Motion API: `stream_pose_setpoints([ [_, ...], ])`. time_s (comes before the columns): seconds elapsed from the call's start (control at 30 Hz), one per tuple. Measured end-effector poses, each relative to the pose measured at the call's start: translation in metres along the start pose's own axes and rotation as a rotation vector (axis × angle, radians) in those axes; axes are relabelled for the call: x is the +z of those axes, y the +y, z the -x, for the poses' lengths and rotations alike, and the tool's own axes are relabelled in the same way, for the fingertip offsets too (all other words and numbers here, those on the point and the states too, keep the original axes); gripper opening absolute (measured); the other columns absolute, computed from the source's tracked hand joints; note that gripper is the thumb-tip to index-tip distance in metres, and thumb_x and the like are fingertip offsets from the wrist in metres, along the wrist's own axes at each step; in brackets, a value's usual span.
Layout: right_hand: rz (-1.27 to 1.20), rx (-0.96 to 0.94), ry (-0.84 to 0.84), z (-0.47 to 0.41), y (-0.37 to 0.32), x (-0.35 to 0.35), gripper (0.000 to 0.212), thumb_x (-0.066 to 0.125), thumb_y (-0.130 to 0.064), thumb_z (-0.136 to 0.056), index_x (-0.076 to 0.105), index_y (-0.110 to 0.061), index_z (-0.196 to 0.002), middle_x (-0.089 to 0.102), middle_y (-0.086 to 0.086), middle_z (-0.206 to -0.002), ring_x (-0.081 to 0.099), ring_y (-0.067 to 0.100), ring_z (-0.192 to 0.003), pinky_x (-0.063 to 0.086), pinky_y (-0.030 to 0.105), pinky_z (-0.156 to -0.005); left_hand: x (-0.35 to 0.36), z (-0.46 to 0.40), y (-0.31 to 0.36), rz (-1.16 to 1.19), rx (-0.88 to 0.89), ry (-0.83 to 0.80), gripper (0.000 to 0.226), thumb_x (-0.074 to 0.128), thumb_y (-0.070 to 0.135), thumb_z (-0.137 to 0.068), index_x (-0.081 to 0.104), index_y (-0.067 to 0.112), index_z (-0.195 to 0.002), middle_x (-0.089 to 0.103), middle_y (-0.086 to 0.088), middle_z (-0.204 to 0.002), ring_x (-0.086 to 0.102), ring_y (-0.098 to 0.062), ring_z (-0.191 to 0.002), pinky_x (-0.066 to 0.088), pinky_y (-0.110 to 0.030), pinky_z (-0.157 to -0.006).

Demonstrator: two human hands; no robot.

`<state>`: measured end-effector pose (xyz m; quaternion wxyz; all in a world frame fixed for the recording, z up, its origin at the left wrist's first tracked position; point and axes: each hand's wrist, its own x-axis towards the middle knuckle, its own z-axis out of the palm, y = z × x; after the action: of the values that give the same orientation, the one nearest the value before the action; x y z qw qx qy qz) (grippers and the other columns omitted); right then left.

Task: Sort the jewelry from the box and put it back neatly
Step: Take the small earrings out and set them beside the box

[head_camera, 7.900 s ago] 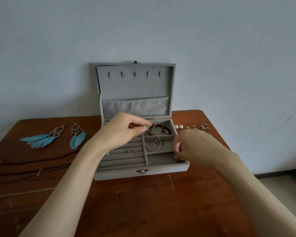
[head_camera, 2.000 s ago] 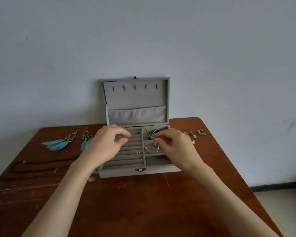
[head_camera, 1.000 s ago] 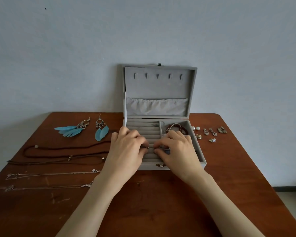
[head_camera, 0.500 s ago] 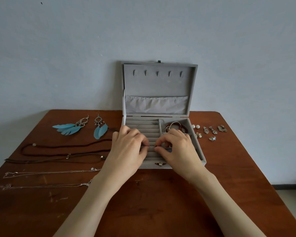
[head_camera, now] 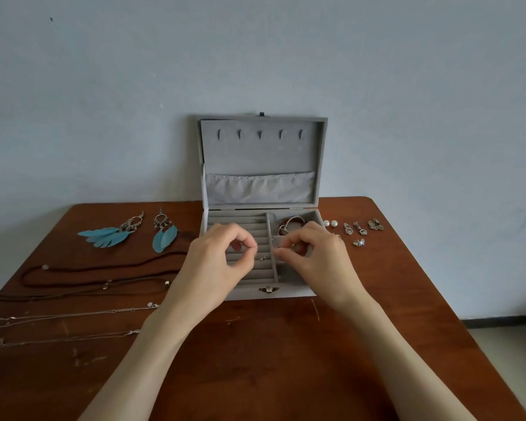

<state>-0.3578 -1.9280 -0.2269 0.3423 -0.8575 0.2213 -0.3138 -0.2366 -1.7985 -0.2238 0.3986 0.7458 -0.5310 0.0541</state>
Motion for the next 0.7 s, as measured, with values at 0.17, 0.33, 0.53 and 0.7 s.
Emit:
stream_pose_setpoints([
  [0.17,0.096,0.123,0.035,0.007,0.031,-0.057,0.012,0.073,-0.019,-0.077,0.065,-0.023,-0.069,0.053,-0.009,-0.069,0.047,-0.002,-0.063,0.037,0.006,-0.061,0.012,-0.011,0.019,0.025,-0.006,-0.031,0.014,0.068,0.010,-0.081,0.069,0.017,-0.092,0.058,0.020,-0.077,0.054,0.010,-0.083,0.039,-0.001,-0.066],
  [0.33,0.168,0.337,0.114,0.006,0.081,-0.103,0.014,0.072,-0.018,-0.077,0.065,-0.022,-0.067,0.054,-0.009,-0.068,0.049,0.011,-0.067,0.035,0.013,-0.058,0.049,-0.047,0.062,0.068,0.006,-0.187,0.011,0.061,0.019,-0.088,0.070,0.018,-0.094,0.064,0.015,-0.084,0.056,0.007,-0.071,0.041,-0.003,-0.068],
  [0.53,0.339,0.344,0.076,-0.008,0.114,-0.120,0.006,0.067,-0.019,-0.082,0.068,-0.015,-0.078,0.046,-0.014,-0.070,0.045,0.000,-0.065,0.029,0.006,-0.059,0.127,-0.087,0.096,-0.017,0.003,-0.332,0.015,0.056,0.017,-0.091,0.070,0.015,-0.092,0.067,0.002,-0.101,0.054,-0.013,-0.096,0.040,-0.028,-0.086],
  [0.7,0.376,0.333,0.040,-0.014,0.132,-0.117,0.007,0.065,-0.021,-0.082,0.070,-0.015,-0.082,0.044,-0.012,-0.073,0.045,0.008,-0.072,0.030,0.014,-0.060,0.165,-0.106,0.102,-0.293,0.032,-0.395,0.016,0.055,0.025,-0.091,0.070,0.024,-0.099,0.059,0.000,-0.111,0.041,-0.022,-0.106,0.024,-0.034,-0.085],
])
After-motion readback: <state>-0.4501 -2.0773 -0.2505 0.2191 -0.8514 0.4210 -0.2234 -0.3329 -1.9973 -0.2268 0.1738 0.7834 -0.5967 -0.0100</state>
